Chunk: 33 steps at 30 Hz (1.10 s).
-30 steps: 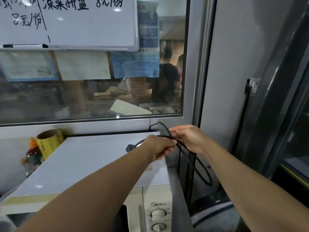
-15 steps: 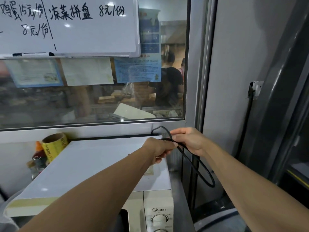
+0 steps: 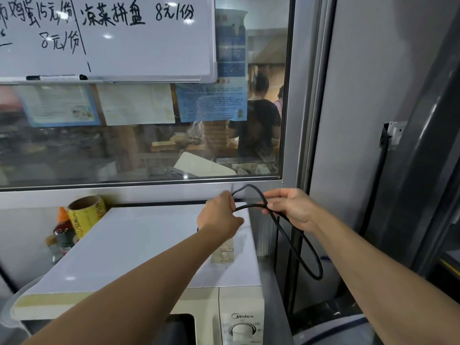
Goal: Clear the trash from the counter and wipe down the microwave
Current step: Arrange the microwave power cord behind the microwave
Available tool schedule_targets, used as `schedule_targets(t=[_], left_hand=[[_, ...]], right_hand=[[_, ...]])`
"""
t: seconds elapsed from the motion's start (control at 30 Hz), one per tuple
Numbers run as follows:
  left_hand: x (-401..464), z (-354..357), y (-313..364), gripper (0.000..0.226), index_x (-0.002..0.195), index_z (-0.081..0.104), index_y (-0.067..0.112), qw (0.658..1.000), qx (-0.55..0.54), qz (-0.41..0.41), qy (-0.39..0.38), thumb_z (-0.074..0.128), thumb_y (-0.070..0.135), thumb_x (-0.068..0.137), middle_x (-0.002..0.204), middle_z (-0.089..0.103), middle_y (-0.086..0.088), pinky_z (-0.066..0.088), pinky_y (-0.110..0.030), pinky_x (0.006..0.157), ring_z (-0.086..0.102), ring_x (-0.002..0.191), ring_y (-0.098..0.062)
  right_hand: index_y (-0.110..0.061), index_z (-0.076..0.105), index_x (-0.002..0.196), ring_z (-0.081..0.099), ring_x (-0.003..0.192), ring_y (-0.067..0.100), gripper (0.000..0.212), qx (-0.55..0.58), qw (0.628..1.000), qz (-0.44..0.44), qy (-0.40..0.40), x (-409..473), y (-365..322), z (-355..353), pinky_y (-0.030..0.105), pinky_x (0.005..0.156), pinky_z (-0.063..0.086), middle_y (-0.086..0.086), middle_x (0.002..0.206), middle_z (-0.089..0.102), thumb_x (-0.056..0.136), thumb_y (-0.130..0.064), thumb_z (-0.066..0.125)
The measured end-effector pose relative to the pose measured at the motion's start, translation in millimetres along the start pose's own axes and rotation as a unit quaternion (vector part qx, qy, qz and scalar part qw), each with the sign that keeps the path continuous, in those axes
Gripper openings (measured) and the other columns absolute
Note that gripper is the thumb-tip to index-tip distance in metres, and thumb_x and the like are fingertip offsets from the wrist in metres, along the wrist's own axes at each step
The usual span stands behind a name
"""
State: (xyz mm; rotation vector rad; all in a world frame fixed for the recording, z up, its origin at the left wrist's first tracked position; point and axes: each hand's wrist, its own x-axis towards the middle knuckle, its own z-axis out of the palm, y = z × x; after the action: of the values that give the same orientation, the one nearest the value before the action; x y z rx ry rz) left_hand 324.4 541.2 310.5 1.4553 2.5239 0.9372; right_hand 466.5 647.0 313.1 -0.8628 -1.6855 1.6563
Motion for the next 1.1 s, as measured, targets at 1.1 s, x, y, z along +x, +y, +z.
schedule_targets(t=[1.1], left_hand=[[134,68,9,0.025,0.108,0.066,0.028,0.939,0.272,0.188,-0.090,0.061,0.016,0.086,0.109,0.063,-0.003,0.043,-0.030,0.069,0.060,0.103,-0.027]], right_hand=[[-0.015,0.057,0.095,0.062,0.097,0.020,0.055,-0.183,0.982,0.050,-0.017,41,86,-67,0.036,0.096,0.045,0.002,0.098,0.067,0.070,0.029,0.035]])
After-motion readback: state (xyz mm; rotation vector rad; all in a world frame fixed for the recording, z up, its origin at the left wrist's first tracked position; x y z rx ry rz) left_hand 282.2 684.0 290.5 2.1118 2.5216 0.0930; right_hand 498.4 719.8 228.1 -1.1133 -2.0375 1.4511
